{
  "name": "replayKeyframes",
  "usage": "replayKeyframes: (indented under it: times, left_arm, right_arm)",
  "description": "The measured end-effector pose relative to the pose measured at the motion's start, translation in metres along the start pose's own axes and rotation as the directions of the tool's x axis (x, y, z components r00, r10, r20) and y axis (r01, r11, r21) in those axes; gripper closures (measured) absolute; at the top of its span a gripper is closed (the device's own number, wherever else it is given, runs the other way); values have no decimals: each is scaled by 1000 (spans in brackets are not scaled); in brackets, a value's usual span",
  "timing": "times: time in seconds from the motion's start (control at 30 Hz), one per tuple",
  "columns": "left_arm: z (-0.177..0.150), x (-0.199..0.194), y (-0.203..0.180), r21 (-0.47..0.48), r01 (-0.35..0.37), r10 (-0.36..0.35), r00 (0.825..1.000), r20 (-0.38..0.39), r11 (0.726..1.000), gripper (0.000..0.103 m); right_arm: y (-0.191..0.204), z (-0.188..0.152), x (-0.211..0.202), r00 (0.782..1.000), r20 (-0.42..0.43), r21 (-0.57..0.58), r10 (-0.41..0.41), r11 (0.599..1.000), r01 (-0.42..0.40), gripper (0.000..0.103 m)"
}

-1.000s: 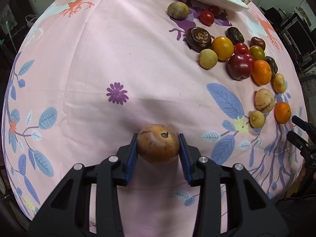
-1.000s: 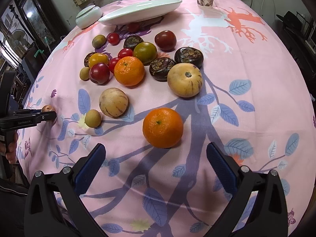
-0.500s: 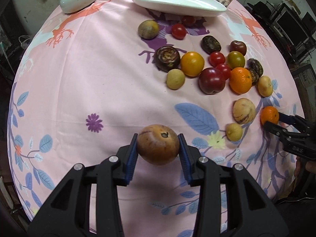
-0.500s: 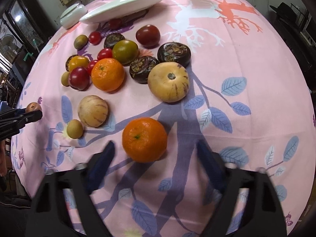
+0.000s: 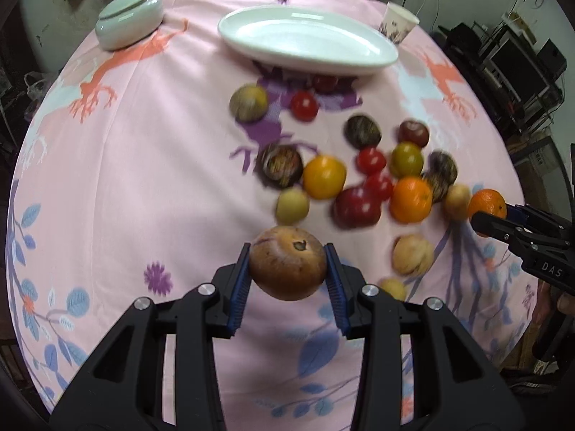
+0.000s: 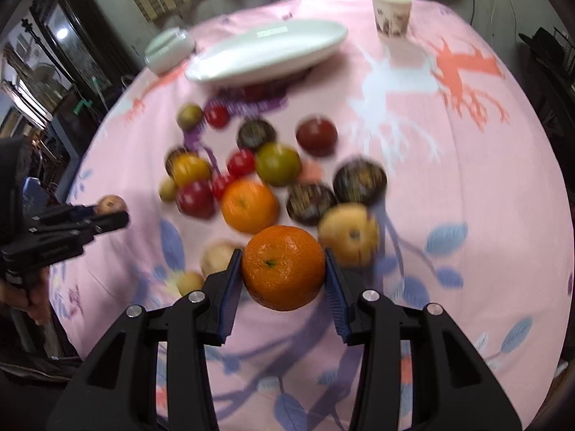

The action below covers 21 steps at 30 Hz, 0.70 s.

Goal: Organize fruits
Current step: 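Grasp the mandarin with the right tool while the left tool holds the brown fruit, then carry both fruits onto the white oval plate and open both tools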

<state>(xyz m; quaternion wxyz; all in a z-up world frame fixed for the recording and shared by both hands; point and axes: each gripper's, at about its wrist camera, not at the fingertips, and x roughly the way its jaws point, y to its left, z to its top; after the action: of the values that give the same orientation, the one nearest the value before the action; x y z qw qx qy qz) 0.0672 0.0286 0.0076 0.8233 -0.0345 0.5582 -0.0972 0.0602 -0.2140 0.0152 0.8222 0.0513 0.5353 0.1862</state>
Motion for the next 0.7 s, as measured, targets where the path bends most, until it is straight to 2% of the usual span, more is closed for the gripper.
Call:
replayKeyframes:
  times: [0.1, 0.23, 0.33, 0.37, 0.43, 0.53, 0.7]
  left_arm:
    - [31, 0, -4, 1, 16, -16, 999, 37, 1000, 64]
    - [91, 9, -13, 21, 23, -25, 995, 99, 1000, 64]
    - [138, 30, -13, 8, 27, -28, 994, 105, 1000, 63]
    - [150, 40, -12, -1, 10, -10, 995, 97, 1000, 63]
    - [173, 64, -7, -26, -10, 12, 997, 72, 1000, 63]
    - [191, 95, 2, -59, -42, 44, 999, 28, 997, 63]
    - [210, 116, 6, -71, -44, 46, 999, 29, 997, 63]
  right_arm:
    - [2, 39, 4, 998, 60, -5, 17, 1000, -17, 59]
    - [2, 100, 25, 992, 125, 1, 28, 1000, -28, 59]
    - [-4, 137, 53, 993, 117, 11, 13, 1000, -15, 59]
    - [-6, 150, 65, 994, 108, 11, 2, 1000, -4, 59]
    - [-10, 165, 83, 994, 104, -2, -17, 1000, 18, 59]
    - [-15, 183, 106, 997, 69, -15, -40, 999, 42, 59]
    - [-24, 200, 124, 997, 76, 13, -31, 999, 30, 58]
